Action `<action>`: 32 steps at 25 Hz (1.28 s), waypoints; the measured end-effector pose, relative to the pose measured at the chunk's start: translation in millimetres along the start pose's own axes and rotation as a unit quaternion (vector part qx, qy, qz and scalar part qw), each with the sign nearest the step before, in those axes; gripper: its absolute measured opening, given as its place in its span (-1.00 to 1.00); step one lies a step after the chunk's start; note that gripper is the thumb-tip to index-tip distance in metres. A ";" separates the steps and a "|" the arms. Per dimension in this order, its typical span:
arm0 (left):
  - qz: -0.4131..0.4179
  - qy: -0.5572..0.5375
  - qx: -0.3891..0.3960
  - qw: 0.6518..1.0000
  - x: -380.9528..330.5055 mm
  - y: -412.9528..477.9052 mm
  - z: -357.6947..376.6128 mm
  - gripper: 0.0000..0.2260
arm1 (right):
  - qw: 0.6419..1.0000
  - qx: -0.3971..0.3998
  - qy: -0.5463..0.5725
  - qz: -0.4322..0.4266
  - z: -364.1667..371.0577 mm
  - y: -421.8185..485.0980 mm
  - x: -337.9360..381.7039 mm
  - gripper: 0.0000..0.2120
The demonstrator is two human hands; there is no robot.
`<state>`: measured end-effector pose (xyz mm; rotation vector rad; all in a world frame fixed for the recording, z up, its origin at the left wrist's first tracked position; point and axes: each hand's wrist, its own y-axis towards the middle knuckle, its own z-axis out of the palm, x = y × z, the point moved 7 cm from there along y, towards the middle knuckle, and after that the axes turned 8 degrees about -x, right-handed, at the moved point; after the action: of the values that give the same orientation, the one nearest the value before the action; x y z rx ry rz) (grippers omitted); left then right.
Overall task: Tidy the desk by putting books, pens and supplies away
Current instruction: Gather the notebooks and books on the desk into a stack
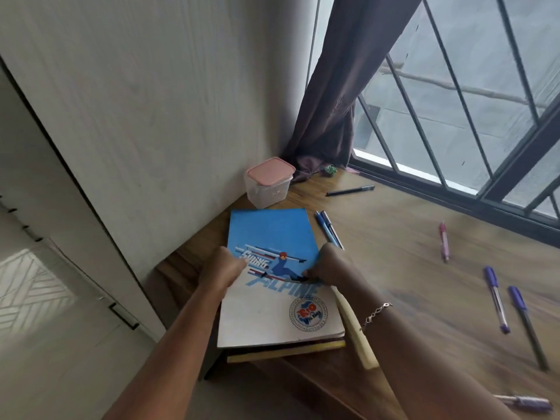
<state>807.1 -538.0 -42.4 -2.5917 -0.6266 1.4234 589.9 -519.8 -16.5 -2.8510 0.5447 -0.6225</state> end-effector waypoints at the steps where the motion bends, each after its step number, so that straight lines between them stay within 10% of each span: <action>1: -0.021 -0.044 -0.004 0.999 2.8 1.7 -0.8 -0.73 | 1.000 0.008 -0.013 0.005 2.8 1.6 1.1 -0.55; 6: -0.058 -0.213 0.051 0.974 0.0 -7.6 2.4 -0.85 | 0.992 0.056 0.092 0.060 17.9 12.3 -6.9 -0.66; 19: 0.275 -0.253 -0.039 0.927 -123.5 -71.1 -61.0 -0.72 | 0.884 0.066 0.462 0.040 -63.2 -17.5 -4.1 -0.75; 32: 0.406 -0.276 0.248 0.835 -215.3 -299.3 172.4 -0.49 | 0.801 -0.319 0.507 -0.024 -237.3 -182.7 -303.9 -0.47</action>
<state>473.2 -370.8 119.3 -2.0367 0.8550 2.1940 287.8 -255.9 128.8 -2.8057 0.9489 -2.4153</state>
